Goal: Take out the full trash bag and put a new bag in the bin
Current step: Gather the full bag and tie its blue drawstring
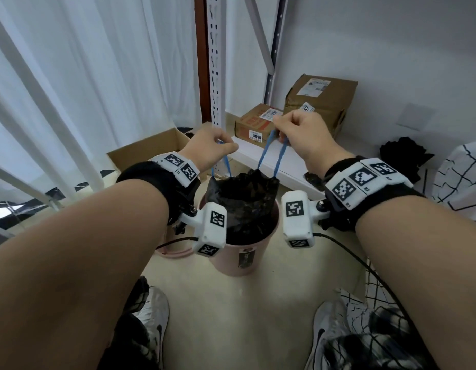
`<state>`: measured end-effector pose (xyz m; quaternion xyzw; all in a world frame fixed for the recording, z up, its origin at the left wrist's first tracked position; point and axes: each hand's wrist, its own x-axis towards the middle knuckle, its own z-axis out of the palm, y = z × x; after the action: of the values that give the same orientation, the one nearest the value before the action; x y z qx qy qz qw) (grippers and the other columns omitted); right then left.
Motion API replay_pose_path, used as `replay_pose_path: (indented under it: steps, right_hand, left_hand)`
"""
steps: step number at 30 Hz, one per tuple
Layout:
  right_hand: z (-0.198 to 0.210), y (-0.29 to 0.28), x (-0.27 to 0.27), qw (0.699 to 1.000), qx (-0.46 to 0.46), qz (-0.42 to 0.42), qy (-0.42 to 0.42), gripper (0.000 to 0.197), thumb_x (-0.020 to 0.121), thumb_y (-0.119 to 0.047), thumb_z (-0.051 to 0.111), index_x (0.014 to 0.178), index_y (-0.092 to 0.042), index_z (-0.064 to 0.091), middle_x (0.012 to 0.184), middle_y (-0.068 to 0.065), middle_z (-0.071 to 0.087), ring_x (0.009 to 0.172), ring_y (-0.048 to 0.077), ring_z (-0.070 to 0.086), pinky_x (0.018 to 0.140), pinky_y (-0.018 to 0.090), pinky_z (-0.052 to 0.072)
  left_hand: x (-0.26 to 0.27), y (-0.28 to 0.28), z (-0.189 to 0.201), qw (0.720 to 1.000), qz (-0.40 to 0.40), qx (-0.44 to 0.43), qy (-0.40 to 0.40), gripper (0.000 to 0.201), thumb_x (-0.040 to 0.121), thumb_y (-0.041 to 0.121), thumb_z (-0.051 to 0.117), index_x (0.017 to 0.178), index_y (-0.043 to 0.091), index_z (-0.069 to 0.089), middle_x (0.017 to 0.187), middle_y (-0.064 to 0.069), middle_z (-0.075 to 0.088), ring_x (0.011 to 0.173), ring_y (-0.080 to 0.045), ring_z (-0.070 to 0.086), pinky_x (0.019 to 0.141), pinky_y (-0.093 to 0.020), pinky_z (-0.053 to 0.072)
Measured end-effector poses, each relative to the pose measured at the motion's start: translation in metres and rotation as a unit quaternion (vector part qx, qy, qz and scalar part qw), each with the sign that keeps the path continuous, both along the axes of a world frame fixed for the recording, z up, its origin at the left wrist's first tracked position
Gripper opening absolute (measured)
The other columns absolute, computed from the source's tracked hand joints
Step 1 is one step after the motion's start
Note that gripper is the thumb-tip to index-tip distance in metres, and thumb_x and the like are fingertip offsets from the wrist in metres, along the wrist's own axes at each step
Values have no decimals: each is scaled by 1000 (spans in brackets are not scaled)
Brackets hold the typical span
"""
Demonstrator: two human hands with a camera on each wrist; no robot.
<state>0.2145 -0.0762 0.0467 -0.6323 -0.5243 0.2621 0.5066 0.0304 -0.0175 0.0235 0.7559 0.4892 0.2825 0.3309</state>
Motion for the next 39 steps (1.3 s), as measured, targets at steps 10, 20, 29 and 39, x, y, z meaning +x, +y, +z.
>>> replay_pose_path:
  steps: [10,20,29,39]
  right_hand:
    - [18,2,-16,998,-27,-22,-44,19,92,-6,52,79,-19,56,81,1,56,55,10,51,43,16,44]
    - [8,2,-18,995,9,67,67,49,94,3,46,141,-8,38,138,10,48,105,15,56,80,23,54]
    - [-35,13,-10,913,-250,97,-306,87,94,-30,55,150,0,-4,156,9,-27,148,27,12,118,38,25]
    - [-60,47,-39,816,-266,130,-497,68,76,-63,62,125,-17,53,127,8,52,105,26,56,82,35,47]
  left_hand:
    - [0,-3,14,969,35,-161,-183,25,91,4,57,113,-7,60,67,-8,50,49,-8,50,55,-18,55]
    - [-1,-8,19,929,3,-219,-297,46,93,-4,47,128,25,50,126,-10,45,106,-21,55,80,-37,58]
    - [-11,9,-7,989,70,-123,-32,59,88,29,61,141,13,40,144,-13,42,135,-32,38,110,-40,34]
    - [-17,24,-38,880,-71,-15,470,55,91,47,52,130,10,53,134,-13,52,123,-30,48,101,-37,40]
